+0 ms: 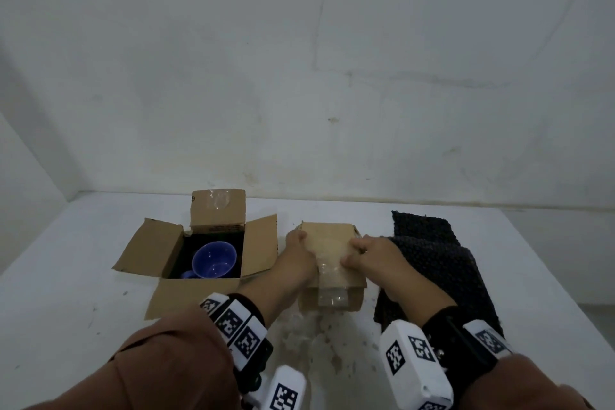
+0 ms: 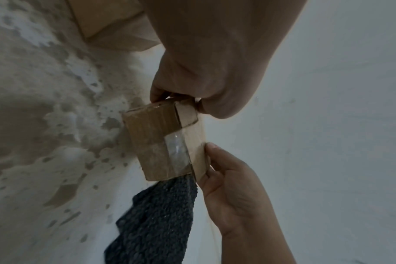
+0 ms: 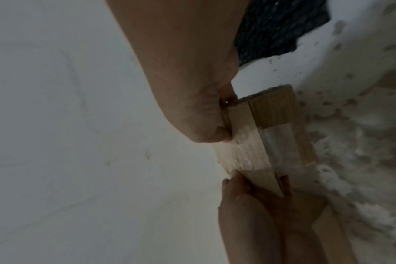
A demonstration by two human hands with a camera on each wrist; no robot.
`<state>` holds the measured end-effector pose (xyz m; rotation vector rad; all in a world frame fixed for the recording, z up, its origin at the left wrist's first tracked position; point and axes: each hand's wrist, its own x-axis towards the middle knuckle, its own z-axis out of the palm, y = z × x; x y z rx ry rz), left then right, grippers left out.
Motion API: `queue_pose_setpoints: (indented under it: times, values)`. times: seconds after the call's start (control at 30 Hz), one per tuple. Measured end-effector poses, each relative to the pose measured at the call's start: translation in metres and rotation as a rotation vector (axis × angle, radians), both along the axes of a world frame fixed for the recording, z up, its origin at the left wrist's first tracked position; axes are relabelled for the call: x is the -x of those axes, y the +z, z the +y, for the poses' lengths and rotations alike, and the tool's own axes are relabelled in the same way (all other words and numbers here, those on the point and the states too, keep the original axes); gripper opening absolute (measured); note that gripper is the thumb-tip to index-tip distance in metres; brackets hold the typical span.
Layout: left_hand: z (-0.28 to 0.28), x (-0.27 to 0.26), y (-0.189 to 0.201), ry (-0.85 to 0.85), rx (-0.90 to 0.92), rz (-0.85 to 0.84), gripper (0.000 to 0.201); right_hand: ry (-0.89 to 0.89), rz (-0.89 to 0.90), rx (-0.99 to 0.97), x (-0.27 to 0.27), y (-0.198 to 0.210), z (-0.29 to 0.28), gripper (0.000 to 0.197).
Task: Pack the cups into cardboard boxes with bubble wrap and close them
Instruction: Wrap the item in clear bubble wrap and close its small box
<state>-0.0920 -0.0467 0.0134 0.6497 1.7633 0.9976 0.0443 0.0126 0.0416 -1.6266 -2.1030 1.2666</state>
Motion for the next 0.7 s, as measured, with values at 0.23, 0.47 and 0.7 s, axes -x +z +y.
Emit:
queue_pose_setpoints:
  times: [0.23, 0.47, 0.7]
  values:
    - [0.008, 0.007, 0.002, -0.054, 0.07, 0.105, 0.039, -0.034, -0.008, 0.099, 0.013, 0.001, 0.018, 0.044]
    - [0.009, 0.011, 0.0, -0.064, -0.004, 0.141, 0.038, -0.017, -0.017, 0.069, 0.011, -0.01, 0.031, 0.044]
    - [0.016, 0.017, 0.004, -0.064, -0.102, 0.196, 0.019, 0.077, -0.021, -0.06, 0.017, -0.01, 0.039, 0.033]
